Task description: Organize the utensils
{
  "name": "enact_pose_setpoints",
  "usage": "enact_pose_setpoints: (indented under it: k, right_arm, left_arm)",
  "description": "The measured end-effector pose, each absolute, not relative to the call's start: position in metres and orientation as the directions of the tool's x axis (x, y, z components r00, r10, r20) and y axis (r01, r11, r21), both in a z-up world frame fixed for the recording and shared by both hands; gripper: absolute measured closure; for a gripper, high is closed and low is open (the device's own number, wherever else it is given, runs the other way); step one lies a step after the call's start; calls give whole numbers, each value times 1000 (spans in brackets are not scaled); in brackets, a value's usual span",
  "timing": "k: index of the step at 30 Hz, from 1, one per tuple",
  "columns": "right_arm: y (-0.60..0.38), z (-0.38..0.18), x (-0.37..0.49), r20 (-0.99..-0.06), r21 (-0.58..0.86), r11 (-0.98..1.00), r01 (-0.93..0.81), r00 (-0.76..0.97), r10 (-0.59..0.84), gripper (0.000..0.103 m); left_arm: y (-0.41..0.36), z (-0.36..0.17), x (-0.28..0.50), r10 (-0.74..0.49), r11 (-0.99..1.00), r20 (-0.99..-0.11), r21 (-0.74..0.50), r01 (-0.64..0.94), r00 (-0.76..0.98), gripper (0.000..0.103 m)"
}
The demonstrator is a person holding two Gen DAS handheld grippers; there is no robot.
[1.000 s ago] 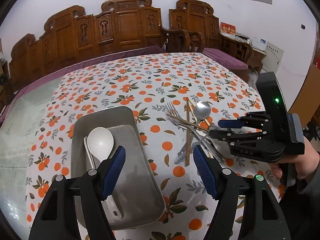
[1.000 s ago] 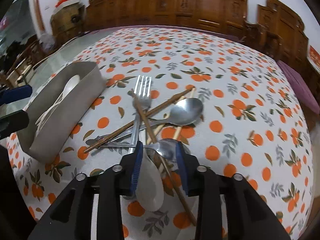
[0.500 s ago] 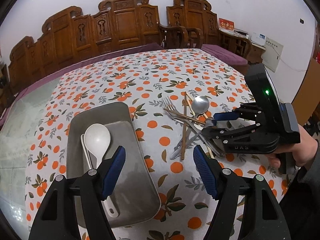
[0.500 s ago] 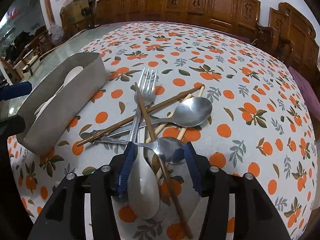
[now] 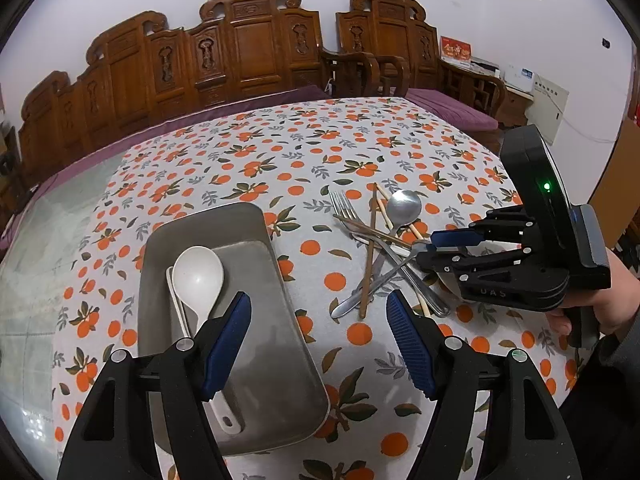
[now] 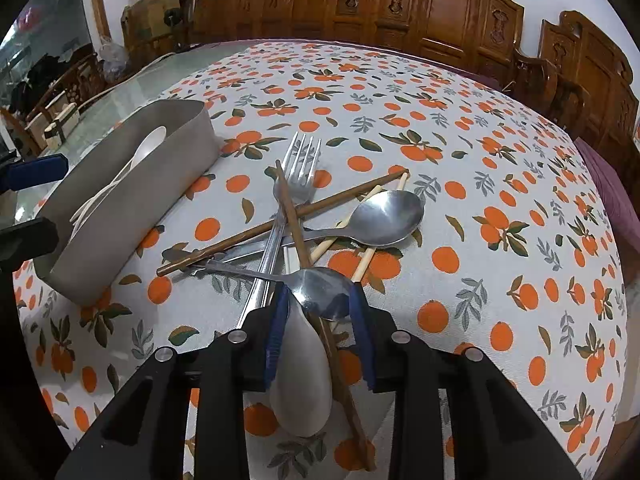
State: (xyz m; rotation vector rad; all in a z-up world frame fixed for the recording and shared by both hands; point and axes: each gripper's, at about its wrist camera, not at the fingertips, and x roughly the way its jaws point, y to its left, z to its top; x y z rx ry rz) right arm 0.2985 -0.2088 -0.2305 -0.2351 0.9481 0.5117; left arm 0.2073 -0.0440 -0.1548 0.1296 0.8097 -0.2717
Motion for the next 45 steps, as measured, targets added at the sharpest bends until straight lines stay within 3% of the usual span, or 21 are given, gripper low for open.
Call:
enact_pose_setpoints:
  k: [3, 6, 10, 15, 24, 29, 42, 45]
  right_arm:
    - [-212, -227, 299, -819, 18, 869, -495, 491, 297, 83]
    - [-217, -223, 298, -815, 10, 890, -456, 512, 272, 83]
    - [-224, -214, 292, -795, 123, 911, -394, 510, 328, 83]
    - [-201, -218, 290, -807, 225, 919, -325, 466, 363, 72]
    - [-201, -240, 307, -823, 368, 929, -47, 448, 349, 72]
    - [-198, -240, 316, -835, 352, 936, 11, 455, 309, 72]
    - [-230, -228, 304, -821, 355, 935, 12, 483, 306, 101]
    - [-239, -220, 299, -810, 356, 934, -18, 493, 318, 101]
  left_arm:
    - [-43, -155, 208, -187, 958, -729, 13, 287, 658, 36]
    - [-41, -156, 210, -184, 960, -732, 9, 280, 656, 36]
    - [-37, -154, 211, -179, 964, -731, 5, 267, 659, 36]
    - [-30, -144, 211, -180, 969, -715, -11, 247, 675, 36]
    - [-6, -124, 205, -203, 973, -683, -60, 224, 702, 36]
    - [9, -117, 204, -221, 973, -672, -99, 210, 707, 36]
    - [-8, -125, 201, -253, 961, -688, -94, 262, 680, 36]
    - [-21, -131, 201, -257, 956, -696, -79, 284, 670, 36]
